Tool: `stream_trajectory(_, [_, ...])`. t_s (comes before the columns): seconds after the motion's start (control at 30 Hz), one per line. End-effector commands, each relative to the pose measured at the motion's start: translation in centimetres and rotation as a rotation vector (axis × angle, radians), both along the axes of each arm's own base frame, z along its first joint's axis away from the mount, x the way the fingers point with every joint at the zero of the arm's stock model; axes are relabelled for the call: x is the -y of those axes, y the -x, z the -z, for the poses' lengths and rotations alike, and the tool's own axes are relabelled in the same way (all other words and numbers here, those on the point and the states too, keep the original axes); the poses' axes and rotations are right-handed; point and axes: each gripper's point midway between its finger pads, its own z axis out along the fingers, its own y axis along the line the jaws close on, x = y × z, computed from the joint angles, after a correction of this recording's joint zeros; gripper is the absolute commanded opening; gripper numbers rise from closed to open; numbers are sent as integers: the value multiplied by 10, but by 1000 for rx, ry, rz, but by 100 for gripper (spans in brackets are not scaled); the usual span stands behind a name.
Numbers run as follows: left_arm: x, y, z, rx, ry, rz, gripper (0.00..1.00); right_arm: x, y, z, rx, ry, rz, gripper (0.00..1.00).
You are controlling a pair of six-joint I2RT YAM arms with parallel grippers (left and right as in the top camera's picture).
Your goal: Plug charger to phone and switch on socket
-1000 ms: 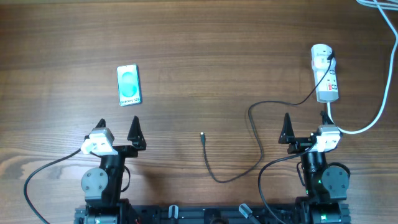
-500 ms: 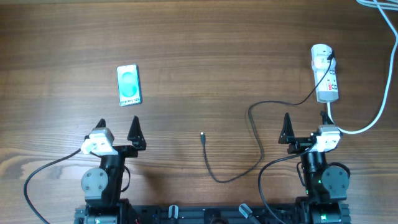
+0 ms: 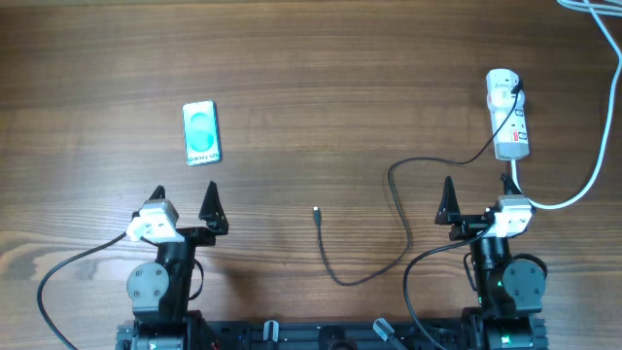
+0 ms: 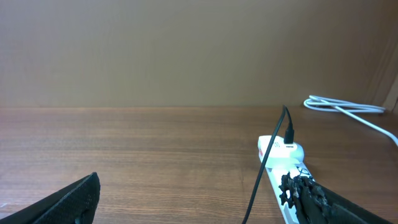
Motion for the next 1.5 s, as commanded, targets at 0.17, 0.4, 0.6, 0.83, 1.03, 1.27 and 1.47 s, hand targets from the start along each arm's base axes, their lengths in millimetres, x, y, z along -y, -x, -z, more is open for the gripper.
stream_trajectory(0.17, [-13, 0, -3, 23, -26, -76, 100, -3, 1, -3, 15, 11, -13, 99])
stream_trajectory(0.4, [-18, 0, 0, 9, -28, -103, 100, -3, 1, -3, 15, 10, -13, 100])
stream_trajectory(0.6, [-12, 0, -3, 20, -17, -72, 100, -3, 1, -3, 14, 10, -13, 100])
stream_trajectory(0.83, [54, 10, -30, 119, 71, 318, 100, -3, 1, -3, 14, 10, -13, 100])
stream_trajectory(1.03, [55, 19, -74, 171, 154, 326, 100, -3, 1, -3, 15, 10, -13, 100])
stream_trajectory(1.27, [59, 37, -154, 171, 158, 354, 100, -3, 1, -3, 15, 10, -13, 100])
stream_trajectory(1.47, [68, 44, -225, 9, 177, 396, 100, -3, 1, -3, 15, 10, -13, 100])
